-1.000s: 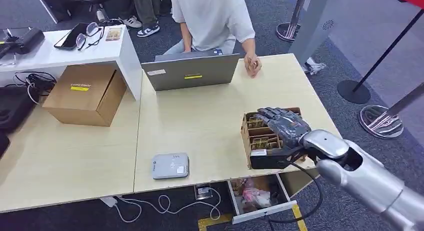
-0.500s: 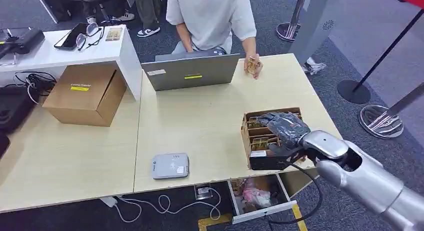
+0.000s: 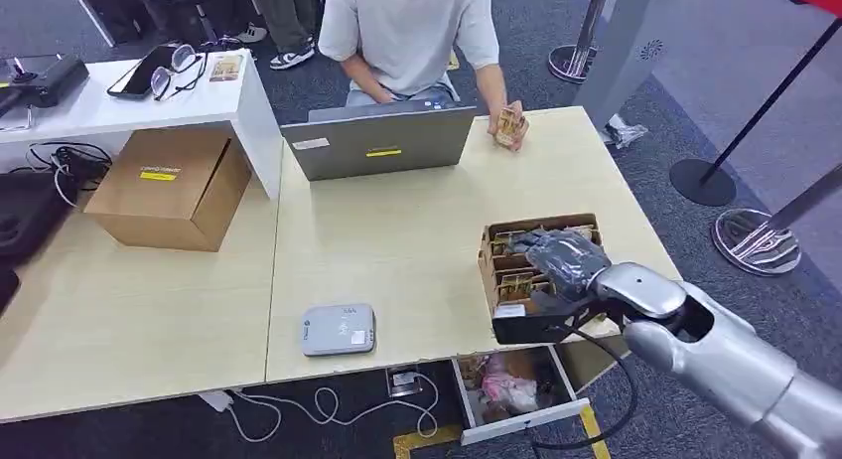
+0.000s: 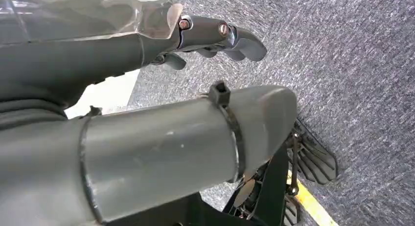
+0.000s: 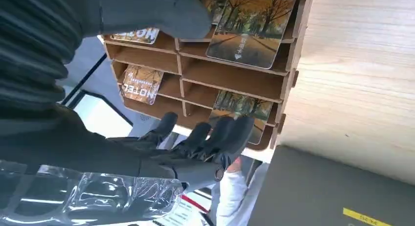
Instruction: Pass the card to the sensor for recognition and then transmit it.
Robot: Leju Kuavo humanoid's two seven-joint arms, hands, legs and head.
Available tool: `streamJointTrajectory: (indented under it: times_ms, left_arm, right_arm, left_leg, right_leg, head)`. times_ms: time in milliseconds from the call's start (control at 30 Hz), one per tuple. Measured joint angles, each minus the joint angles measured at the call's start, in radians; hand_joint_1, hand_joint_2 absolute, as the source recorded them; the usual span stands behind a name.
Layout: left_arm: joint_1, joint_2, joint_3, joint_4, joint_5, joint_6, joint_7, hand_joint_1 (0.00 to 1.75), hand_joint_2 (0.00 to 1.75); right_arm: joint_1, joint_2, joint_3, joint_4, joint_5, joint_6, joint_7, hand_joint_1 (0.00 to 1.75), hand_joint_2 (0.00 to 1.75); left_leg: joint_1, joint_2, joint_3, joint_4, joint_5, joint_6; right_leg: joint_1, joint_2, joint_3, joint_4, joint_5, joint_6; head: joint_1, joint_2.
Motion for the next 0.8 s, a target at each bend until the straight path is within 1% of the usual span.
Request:
streamJointTrajectory:
  times_ms: [133, 233, 267, 300, 333, 367, 467, 500, 667, 800]
  left_arm:
    - [-0.001, 0.000, 0.000, 0.000, 0.003, 0.003, 0.006, 0.00, 0.00]
    - [-0.003, 0.000, 0.000, 0.000, 0.003, 0.003, 0.007, 0.00, 0.00]
    - [-0.003, 0.000, 0.000, 0.000, 0.004, 0.003, 0.007, 0.00, 0.00]
    - [-0.003, 0.000, 0.000, 0.000, 0.004, 0.003, 0.007, 0.00, 0.00]
    - [-0.003, 0.000, 0.000, 0.000, 0.004, 0.003, 0.007, 0.00, 0.00]
    - [-0.003, 0.000, 0.000, 0.000, 0.004, 0.003, 0.007, 0.00, 0.00]
    - [-0.004, 0.000, 0.000, 0.000, 0.004, 0.003, 0.007, 0.00, 0.00]
    - [-0.004, 0.000, 0.000, 0.000, 0.004, 0.003, 0.007, 0.00, 0.00]
    - [-0.004, 0.000, 0.000, 0.000, 0.004, 0.003, 0.008, 0.00, 0.00]
    - [-0.005, 0.000, 0.000, 0.000, 0.004, 0.003, 0.008, 0.00, 0.00]
  right_arm:
    - [-0.008, 0.009, 0.013, 0.011, 0.000, 0.002, -0.003, 0.84, 1.75]
    - [-0.017, 0.019, 0.028, 0.025, 0.001, 0.005, -0.004, 0.86, 1.75]
    - [-0.019, 0.022, 0.031, 0.029, 0.001, 0.007, -0.004, 0.80, 1.75]
    - [-0.022, 0.025, 0.034, 0.033, 0.002, 0.007, -0.005, 0.86, 1.75]
    - [-0.024, 0.028, 0.037, 0.037, 0.002, 0.008, -0.005, 0.80, 1.75]
    - [-0.027, 0.031, 0.040, 0.040, 0.003, 0.008, -0.005, 0.80, 1.75]
    - [-0.032, 0.038, 0.050, 0.050, 0.003, 0.008, -0.006, 0.61, 1.75]
    - [-0.033, 0.041, 0.052, 0.054, 0.003, 0.008, -0.006, 0.65, 1.75]
    - [-0.034, 0.055, 0.057, 0.068, 0.003, 0.008, -0.006, 0.63, 1.75]
    - [-0.036, 0.061, 0.058, 0.075, 0.003, 0.008, -0.006, 0.68, 1.75]
  left_leg:
    - [0.000, 0.000, 0.000, 0.000, 0.000, 0.000]
    - [0.000, 0.000, 0.000, 0.000, 0.000, 0.000]
    - [0.000, -0.001, 0.000, 0.000, 0.000, 0.000]
    - [0.000, -0.001, 0.000, 0.000, 0.000, 0.000]
    - [0.000, 0.000, 0.000, 0.000, 0.000, 0.000]
    - [0.000, 0.000, 0.000, 0.000, 0.000, 0.000]
    - [0.000, 0.000, 0.000, 0.000, 0.000, 0.000]
    - [0.000, 0.000, 0.000, 0.000, 0.000, 0.000]
    - [0.000, 0.000, 0.000, 0.000, 0.000, 0.000]
    - [0.000, 0.000, 0.000, 0.000, 0.000, 0.000]
  right_leg:
    - [0.000, 0.000, 0.000, 0.000, 0.000, 0.000]
    - [0.000, 0.000, 0.000, 0.000, 0.000, 0.000]
    - [0.000, -0.001, 0.000, 0.000, 0.000, 0.000]
    - [0.000, -0.001, 0.000, 0.000, 0.000, 0.000]
    - [0.000, 0.000, 0.000, 0.000, 0.000, 0.000]
    - [0.000, 0.000, 0.000, 0.000, 0.000, 0.000]
    - [0.000, 0.000, 0.000, 0.000, 0.000, 0.000]
    - [0.000, 0.000, 0.000, 0.000, 0.000, 0.000]
    - [0.000, 0.000, 0.000, 0.000, 0.000, 0.000]
    - [0.000, 0.000, 0.000, 0.000, 0.000, 0.000]
  head:
    - [0.000, 0.000]
    - [0.000, 0.000]
    - [0.000, 0.000]
    - [0.000, 0.000]
    - [0.000, 0.000]
    - [0.000, 0.000]
    - [0.000, 0.000]
    - [0.000, 0.000]
    - [0.000, 0.000]
    - [0.000, 0.000]
